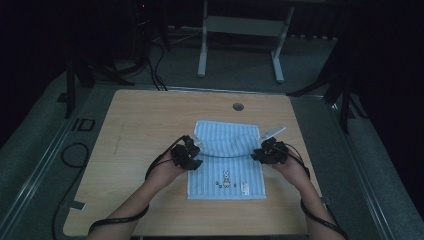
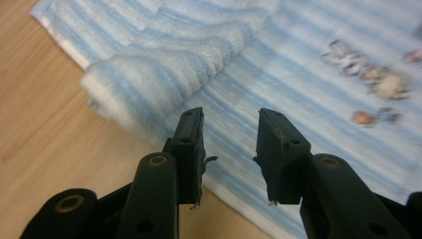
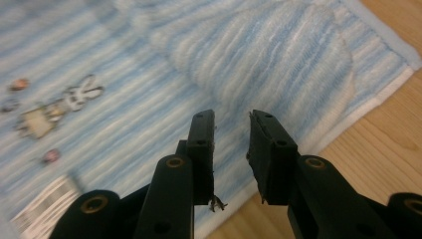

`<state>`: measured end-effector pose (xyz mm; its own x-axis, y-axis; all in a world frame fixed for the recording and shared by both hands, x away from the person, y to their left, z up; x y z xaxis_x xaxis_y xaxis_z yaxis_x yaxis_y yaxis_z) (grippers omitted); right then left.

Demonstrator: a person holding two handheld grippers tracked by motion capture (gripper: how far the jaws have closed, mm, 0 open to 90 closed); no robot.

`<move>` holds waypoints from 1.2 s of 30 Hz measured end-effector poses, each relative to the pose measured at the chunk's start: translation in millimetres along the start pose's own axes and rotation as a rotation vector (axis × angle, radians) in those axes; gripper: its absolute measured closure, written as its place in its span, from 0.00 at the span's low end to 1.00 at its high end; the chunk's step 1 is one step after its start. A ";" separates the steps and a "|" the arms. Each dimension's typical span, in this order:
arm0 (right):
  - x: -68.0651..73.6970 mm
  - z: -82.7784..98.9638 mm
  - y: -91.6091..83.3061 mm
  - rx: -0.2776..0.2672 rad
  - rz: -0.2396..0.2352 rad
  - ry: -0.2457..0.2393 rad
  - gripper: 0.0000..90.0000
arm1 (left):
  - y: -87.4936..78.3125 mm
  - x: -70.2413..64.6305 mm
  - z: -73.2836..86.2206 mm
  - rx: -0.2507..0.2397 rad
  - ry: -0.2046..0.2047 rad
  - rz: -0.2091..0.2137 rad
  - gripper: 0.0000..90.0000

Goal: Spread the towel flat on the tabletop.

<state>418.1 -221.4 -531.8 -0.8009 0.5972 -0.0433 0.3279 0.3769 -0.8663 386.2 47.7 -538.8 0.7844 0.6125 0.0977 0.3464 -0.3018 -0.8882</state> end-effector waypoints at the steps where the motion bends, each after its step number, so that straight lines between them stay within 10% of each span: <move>1: -1.3 -1.5 4.3 0.004 0.004 0.001 0.79 | 6.0 3.7 -2.7 0.003 -0.023 0.020 0.67; 10: -24.1 -6.6 41.8 0.073 0.033 0.062 0.81 | 40.1 18.8 -14.9 0.023 -0.048 0.014 0.67; 36: -75.9 -43.1 58.9 0.125 0.026 0.154 0.69 | 59.0 58.0 -54.9 0.049 -0.115 0.007 0.61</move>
<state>519.7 -214.0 -558.1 -0.7039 0.7103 0.0019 0.2747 0.2747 -0.9215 480.4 25.3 -560.9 0.7213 0.6914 0.0417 0.3131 -0.2718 -0.9100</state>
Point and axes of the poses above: each handheld gripper's, and its own axes: y roughly forward along the jaws, z roughly out of its underside, x roughly to its left, the point moved 4 cm from there along y, roughly forward along the jaws, and after that the axes turned 4 degrees about x, right-handed, at the moved point
